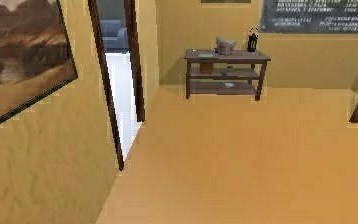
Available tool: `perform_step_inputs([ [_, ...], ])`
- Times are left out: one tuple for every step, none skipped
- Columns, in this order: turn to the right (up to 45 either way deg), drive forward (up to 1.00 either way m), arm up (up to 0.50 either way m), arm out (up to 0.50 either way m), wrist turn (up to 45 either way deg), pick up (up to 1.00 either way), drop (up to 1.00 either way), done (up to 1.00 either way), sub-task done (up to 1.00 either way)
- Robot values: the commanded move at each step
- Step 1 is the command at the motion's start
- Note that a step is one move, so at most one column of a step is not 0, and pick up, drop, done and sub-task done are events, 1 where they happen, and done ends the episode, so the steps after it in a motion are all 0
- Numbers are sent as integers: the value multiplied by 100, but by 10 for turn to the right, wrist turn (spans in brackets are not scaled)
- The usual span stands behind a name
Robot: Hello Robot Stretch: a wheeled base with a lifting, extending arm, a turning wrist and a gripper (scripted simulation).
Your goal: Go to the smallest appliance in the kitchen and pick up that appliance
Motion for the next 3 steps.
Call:
perform_step_inputs([
  [0, 100, 0, 0, 0, 0, 0, 0, 0],
  [0, 75, 0, 0, 0, 0, 0, 0, 0],
  [-300, 0, 0, 0, 0, 0, 0, 0, 0],
])
